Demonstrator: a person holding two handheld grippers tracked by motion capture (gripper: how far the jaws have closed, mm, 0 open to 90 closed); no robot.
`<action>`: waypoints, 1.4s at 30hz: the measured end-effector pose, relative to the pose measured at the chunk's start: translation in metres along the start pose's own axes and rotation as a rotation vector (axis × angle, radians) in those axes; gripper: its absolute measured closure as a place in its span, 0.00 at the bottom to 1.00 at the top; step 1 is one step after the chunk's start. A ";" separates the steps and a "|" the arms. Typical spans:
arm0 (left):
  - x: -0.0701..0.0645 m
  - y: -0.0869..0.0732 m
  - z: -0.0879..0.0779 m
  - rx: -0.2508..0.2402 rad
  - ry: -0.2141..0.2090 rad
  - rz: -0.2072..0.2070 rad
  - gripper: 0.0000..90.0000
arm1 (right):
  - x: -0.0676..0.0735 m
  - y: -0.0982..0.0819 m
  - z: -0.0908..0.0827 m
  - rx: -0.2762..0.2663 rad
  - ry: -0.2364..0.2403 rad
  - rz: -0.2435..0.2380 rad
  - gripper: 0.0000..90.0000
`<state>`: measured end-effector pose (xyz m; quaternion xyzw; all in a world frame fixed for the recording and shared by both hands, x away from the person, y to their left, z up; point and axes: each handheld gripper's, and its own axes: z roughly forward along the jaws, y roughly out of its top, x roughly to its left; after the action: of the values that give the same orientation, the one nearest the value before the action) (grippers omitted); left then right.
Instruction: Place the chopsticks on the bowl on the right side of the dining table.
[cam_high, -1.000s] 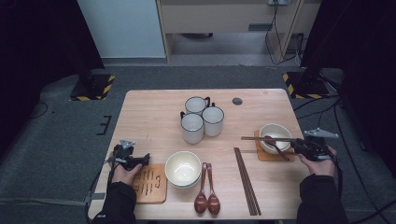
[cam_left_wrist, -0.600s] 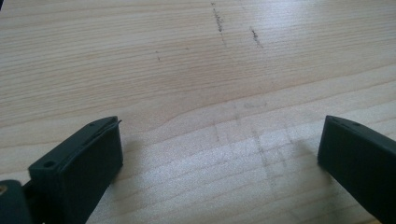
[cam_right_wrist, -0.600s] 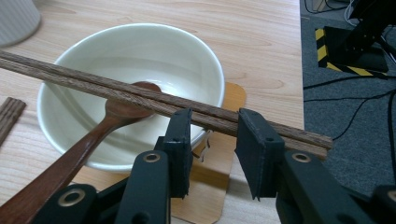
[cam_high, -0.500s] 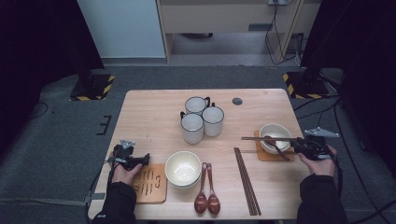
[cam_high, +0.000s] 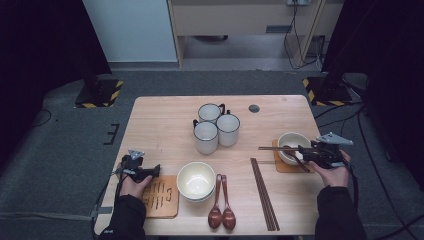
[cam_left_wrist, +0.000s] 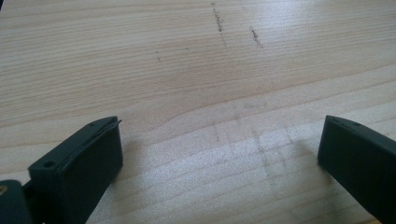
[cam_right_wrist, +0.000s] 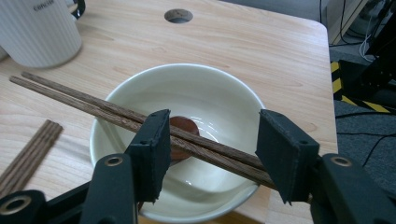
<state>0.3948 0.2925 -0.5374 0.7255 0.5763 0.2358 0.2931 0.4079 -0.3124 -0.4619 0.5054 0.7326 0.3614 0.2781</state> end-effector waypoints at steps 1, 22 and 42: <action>0.000 0.000 0.000 0.000 0.000 0.000 0.00 | 0.000 0.000 0.002 0.005 -0.001 -0.009 0.49; 0.000 0.000 0.000 0.000 0.000 0.000 0.00 | 0.003 0.001 0.009 -0.004 -0.005 -0.021 0.48; 0.000 0.000 0.000 0.000 0.000 0.000 0.00 | 0.009 0.004 0.018 -0.001 0.007 -0.017 0.48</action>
<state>0.3948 0.2925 -0.5374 0.7255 0.5763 0.2358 0.2931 0.4209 -0.2988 -0.4691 0.4980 0.7376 0.3610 0.2788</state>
